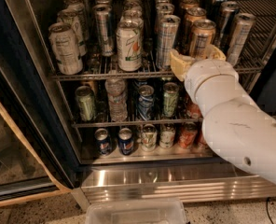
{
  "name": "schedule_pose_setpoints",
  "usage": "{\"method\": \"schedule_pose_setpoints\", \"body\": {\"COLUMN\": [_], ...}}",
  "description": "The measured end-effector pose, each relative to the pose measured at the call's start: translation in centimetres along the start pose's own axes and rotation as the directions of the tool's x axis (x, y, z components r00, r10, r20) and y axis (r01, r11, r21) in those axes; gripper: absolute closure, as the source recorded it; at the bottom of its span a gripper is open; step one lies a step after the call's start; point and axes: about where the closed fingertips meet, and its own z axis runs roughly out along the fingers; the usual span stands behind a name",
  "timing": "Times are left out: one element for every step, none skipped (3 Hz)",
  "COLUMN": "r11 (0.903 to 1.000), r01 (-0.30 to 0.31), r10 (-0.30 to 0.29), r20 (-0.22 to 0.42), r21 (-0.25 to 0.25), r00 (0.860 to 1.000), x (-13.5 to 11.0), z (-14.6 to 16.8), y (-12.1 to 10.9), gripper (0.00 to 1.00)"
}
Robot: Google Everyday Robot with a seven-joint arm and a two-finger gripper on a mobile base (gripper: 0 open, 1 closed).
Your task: Pick orange can from top shelf of fridge
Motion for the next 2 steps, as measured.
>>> {"method": "schedule_pose_setpoints", "body": {"r11": [0.9998,0.9987], "r01": [0.0,0.004], "r10": [0.0,-0.004], "r20": [-0.004,-0.011], "r21": [0.02,0.051], "r00": [1.0,1.0], "x": [0.23,0.52], "z": [-0.13,-0.22], "y": [-0.3,-1.24], "gripper": [0.38,0.38]}}
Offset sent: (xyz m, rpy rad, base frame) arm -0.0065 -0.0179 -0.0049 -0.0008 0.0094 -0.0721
